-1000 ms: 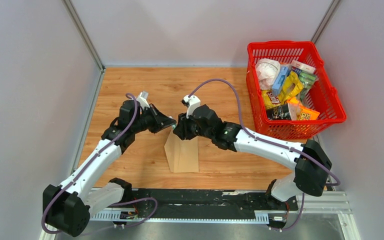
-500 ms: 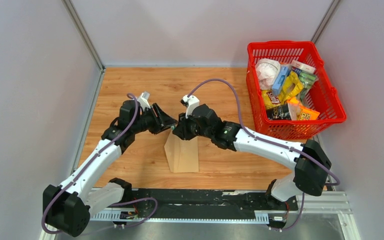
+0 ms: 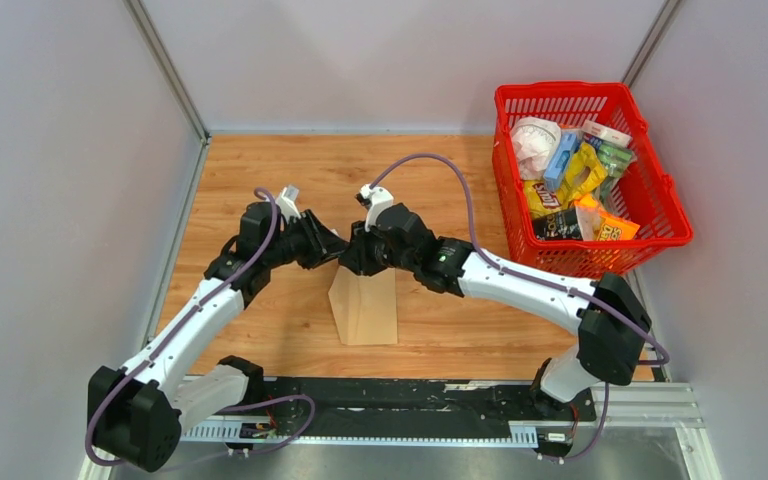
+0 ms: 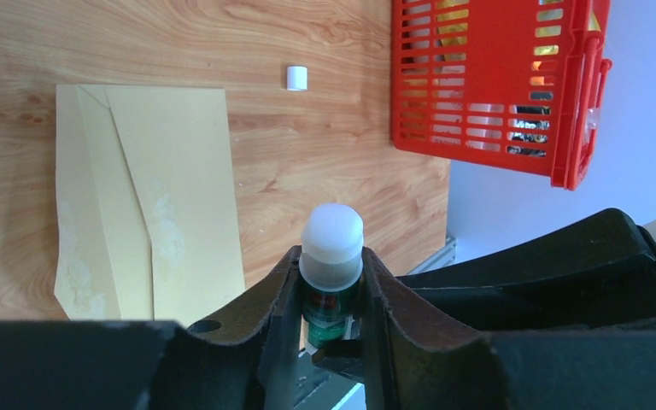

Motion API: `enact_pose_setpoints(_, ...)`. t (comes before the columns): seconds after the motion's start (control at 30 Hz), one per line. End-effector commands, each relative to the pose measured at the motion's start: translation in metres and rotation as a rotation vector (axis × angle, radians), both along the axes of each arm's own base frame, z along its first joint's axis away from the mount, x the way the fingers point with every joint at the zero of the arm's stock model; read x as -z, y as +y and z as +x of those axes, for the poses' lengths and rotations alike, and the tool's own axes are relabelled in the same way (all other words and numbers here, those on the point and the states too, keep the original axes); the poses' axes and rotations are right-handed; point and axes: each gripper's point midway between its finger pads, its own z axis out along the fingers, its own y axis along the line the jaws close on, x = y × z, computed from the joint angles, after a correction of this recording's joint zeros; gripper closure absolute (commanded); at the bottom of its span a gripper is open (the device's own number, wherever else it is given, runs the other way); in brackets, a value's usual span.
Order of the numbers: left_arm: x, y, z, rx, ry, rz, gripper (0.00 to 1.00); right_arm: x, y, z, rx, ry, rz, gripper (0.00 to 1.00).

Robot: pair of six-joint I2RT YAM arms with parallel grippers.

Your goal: Place the letter into the envelope and seal it

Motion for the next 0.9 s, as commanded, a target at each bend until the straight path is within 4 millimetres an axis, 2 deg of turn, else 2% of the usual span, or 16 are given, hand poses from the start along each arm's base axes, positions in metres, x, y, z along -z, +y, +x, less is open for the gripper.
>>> enact_pose_setpoints(0.0, -0.003, -0.002, 0.002, 0.007, -0.022, -0.005, 0.69, -0.019, 0.015, -0.001, 0.000, 0.005, 0.058, 1.00)
enact_pose_setpoints(0.1, 0.001, -0.002, 0.003, 0.009, -0.012, -0.001, 0.80, -0.019, 0.016, -0.005, -0.009, 0.008, 0.055, 0.98)
enact_pose_setpoints(0.13, 0.004, -0.002, 0.002, 0.008, -0.005, 0.003, 0.90, -0.019, 0.016, -0.005, -0.010, 0.009, 0.055, 0.92)
enact_pose_setpoints(0.17, 0.004, -0.001, 0.003, 0.003, -0.007, 0.007, 1.00, -0.019, 0.014, -0.005, -0.004, 0.009, 0.052, 0.81)
enact_pose_setpoints(0.23, 0.001, 0.004, 0.006, -0.021, -0.019, 0.028, 1.00, -0.013, 0.005, -0.005, 0.017, 0.015, 0.017, 0.58)
enact_pose_setpoints(0.27, 0.008, 0.009, 0.002, -0.024, -0.006, 0.074, 1.00, -0.012, -0.006, 0.002, 0.073, 0.002, -0.006, 0.49)
enact_pose_setpoints(0.3, 0.003, 0.018, 0.007, -0.069, -0.023, 0.113, 1.00, -0.009, -0.018, 0.004, 0.105, 0.012, -0.029, 0.45)
enact_pose_setpoints(0.33, 0.012, 0.025, 0.002, -0.075, 0.001, 0.166, 1.00, -0.002, -0.031, 0.006, 0.137, 0.032, -0.049, 0.44)
enact_pose_setpoints(0.4, 0.016, 0.047, 0.006, -0.161, -0.007, 0.264, 1.00, 0.015, -0.057, 0.012, 0.207, 0.092, -0.082, 0.46)
enact_pose_setpoints(0.43, 0.016, 0.053, 0.003, -0.180, -0.007, 0.287, 1.00, 0.026, -0.069, 0.014, 0.236, 0.130, -0.106, 0.51)
enact_pose_setpoints(0.47, 0.023, 0.066, 0.003, -0.226, 0.003, 0.343, 1.00, 0.037, -0.077, 0.014, 0.250, 0.156, -0.132, 0.55)
enact_pose_setpoints(0.53, 0.036, 0.079, -0.003, -0.266, 0.032, 0.391, 1.00, 0.062, -0.091, 0.010, 0.274, 0.202, -0.205, 0.65)
enact_pose_setpoints(0.63, 0.061, 0.097, -0.008, -0.330, 0.073, 0.458, 1.00, 0.090, -0.098, 0.001, 0.260, 0.261, -0.288, 0.77)
enact_pose_setpoints(0.77, 0.095, 0.101, -0.018, -0.320, 0.152, 0.478, 1.00, 0.120, -0.095, -0.005, 0.230, 0.321, -0.344, 0.88)
enact_pose_setpoints(0.87, 0.115, 0.105, -0.025, -0.305, 0.186, 0.517, 1.00, 0.134, -0.090, -0.005, 0.214, 0.346, -0.363, 0.96)
